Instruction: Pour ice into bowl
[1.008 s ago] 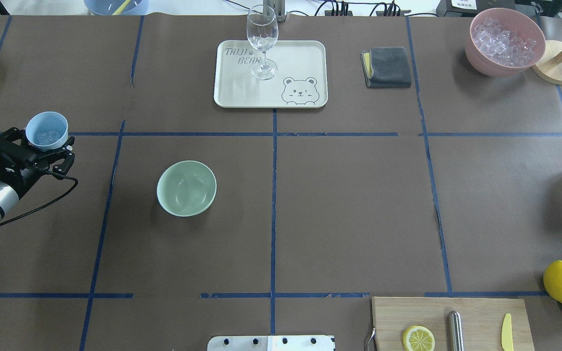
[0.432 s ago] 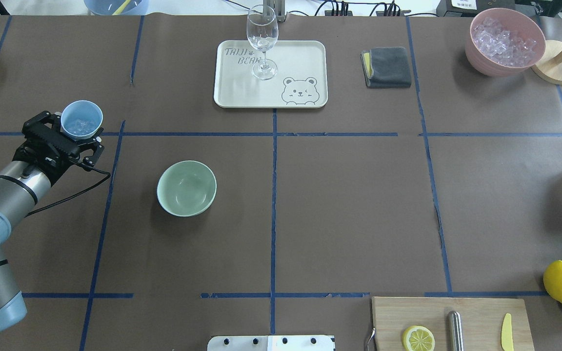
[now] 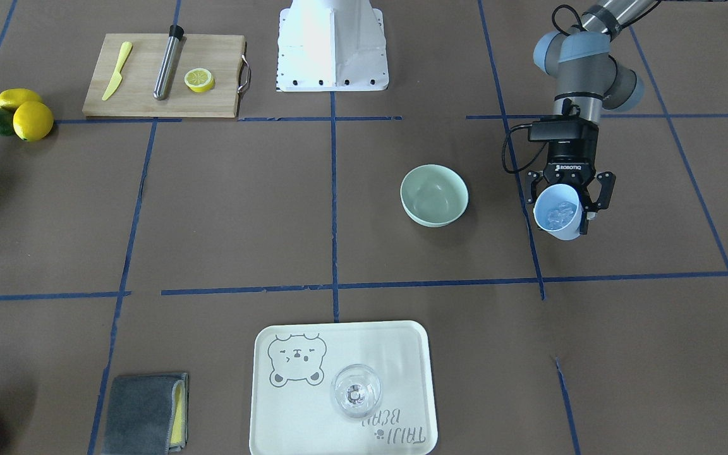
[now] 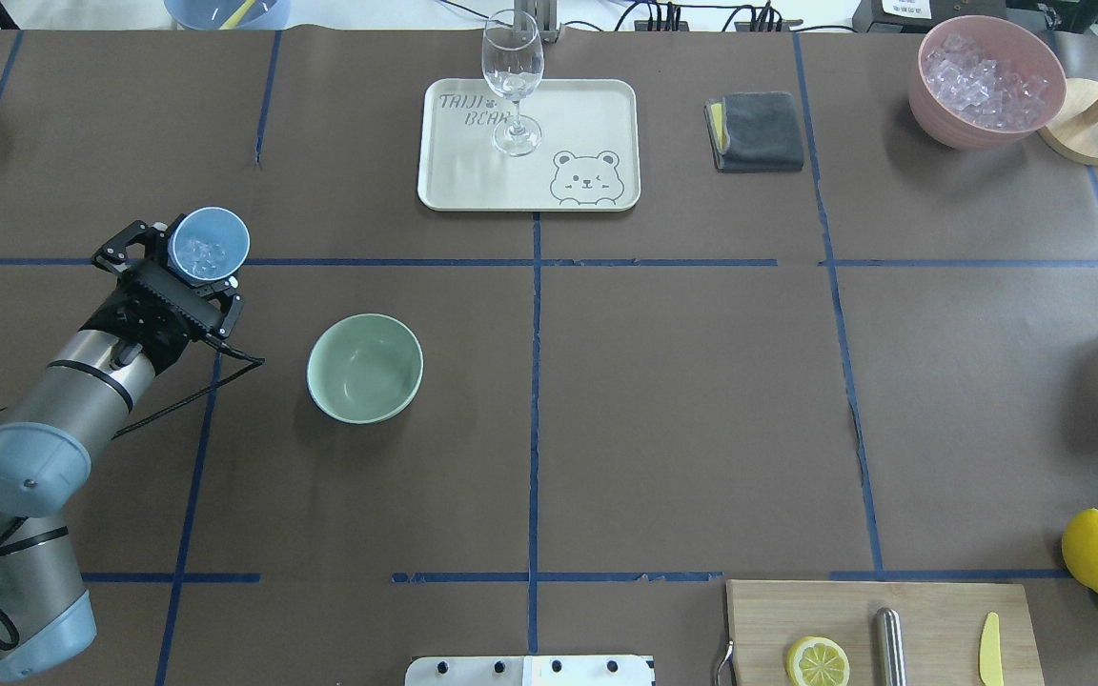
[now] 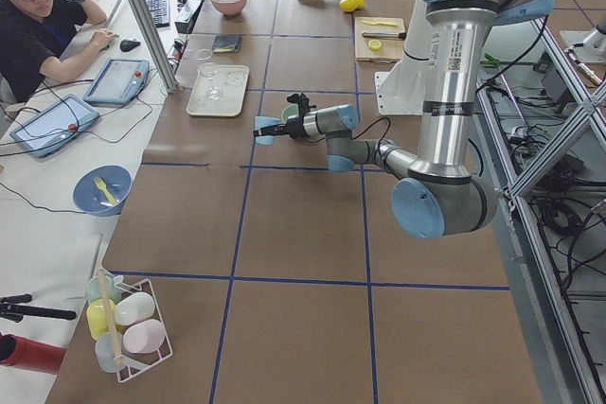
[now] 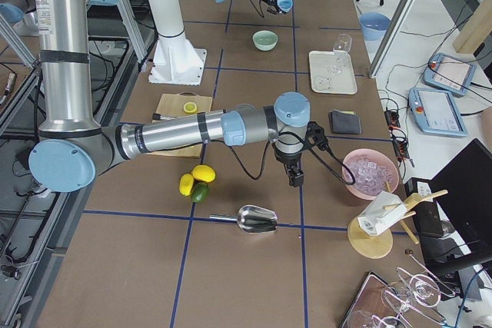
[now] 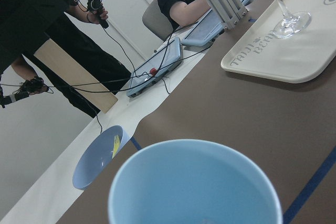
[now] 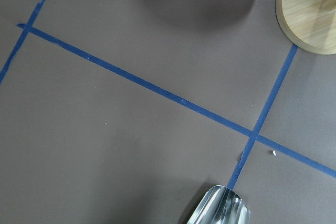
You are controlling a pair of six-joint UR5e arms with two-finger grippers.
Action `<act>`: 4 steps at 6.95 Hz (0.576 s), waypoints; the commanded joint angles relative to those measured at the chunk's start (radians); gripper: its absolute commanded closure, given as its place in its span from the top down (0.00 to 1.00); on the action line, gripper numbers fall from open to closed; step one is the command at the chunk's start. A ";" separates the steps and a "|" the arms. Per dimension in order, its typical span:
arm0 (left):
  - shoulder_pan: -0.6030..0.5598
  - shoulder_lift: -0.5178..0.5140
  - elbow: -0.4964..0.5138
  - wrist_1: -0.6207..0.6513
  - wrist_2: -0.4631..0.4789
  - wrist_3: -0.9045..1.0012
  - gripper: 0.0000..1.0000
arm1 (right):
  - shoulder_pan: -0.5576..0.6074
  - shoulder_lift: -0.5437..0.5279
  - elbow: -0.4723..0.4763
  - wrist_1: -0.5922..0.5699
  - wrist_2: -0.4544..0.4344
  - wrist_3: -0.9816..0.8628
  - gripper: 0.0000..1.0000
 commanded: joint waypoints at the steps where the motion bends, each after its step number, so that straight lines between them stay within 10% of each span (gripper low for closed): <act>1: 0.068 -0.058 -0.001 0.075 0.102 0.177 0.00 | 0.005 -0.006 0.000 0.000 0.000 0.000 1.00; 4: 0.107 -0.077 0.007 0.094 0.179 0.413 0.00 | 0.005 -0.007 0.000 0.000 0.000 0.001 1.00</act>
